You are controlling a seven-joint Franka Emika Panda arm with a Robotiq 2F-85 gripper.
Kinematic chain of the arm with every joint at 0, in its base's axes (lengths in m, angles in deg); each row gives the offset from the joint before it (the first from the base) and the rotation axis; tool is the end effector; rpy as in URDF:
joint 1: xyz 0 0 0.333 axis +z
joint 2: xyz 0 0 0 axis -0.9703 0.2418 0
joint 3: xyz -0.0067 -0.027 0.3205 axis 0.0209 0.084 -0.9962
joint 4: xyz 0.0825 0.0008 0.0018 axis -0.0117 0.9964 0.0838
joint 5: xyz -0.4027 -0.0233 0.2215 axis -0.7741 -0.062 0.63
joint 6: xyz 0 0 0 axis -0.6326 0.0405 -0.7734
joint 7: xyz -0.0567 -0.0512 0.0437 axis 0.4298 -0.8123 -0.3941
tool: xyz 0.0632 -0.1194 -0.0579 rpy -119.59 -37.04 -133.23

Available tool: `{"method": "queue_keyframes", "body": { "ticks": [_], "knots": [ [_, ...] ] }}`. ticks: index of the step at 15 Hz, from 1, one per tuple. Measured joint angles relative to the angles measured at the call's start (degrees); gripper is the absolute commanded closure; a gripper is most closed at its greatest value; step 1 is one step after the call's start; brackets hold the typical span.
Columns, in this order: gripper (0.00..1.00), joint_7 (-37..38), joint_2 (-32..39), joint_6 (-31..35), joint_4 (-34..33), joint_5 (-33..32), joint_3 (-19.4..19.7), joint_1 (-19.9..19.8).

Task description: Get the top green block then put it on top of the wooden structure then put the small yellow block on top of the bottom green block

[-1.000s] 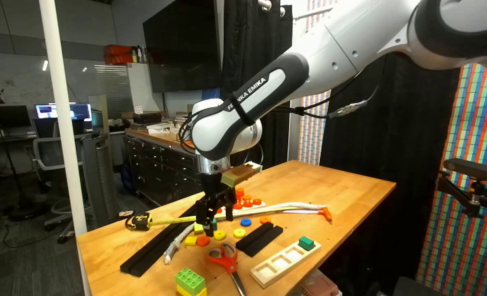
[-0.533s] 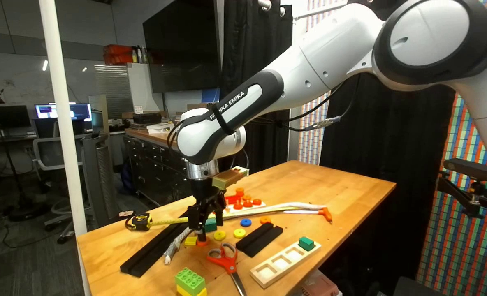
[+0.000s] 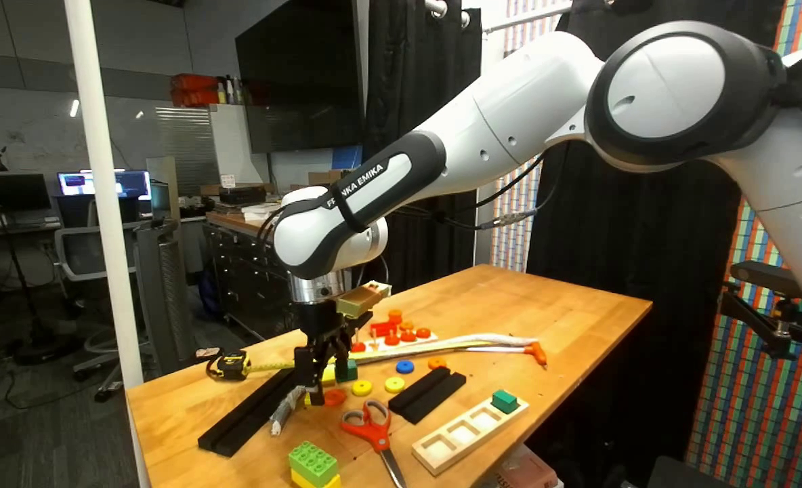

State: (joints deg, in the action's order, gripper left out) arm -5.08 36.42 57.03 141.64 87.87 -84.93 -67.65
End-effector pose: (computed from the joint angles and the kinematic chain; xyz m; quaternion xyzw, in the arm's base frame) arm 0.6949 0.2135 0.2291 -0.9611 -0.2645 0.0724 0.0324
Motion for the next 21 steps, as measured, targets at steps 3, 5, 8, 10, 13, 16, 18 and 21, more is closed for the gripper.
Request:
{"method": "queue_keyframes", "body": {
  "ticks": [3, 5, 8, 10, 13, 16, 18, 21],
  "knots": [
    [0.0, -2.28, 1.78, 0.0, -1.52, -0.11, -0.09, 0.39],
    [0.0, -3.59, 2.86, 0.0, -2.58, -0.28, -0.16, 0.6],
    [0.0, -5.16, 4.46, 0.0, -4.25, -0.87, -0.24, 1.01],
    [0.0, -5.93, 5.48, -0.05, -5.57, -1.13, -0.24, 1.3],
    [0.0, -6.64, 6.9, -0.32, -7.67, -1.94, -0.24, 1.55],
    [0.0, -7.21, 8.54, -1.09, -9.7, -2.34, -0.24, 1.62],
    [0.0, -7.59, 9.37, -1.38, -10.77, -2.41, -0.24, 1.62],
    [0.26, -8.14, 9.87, -2.19, -11.74, -2.46, -0.24, 1.62]
  ]
}}
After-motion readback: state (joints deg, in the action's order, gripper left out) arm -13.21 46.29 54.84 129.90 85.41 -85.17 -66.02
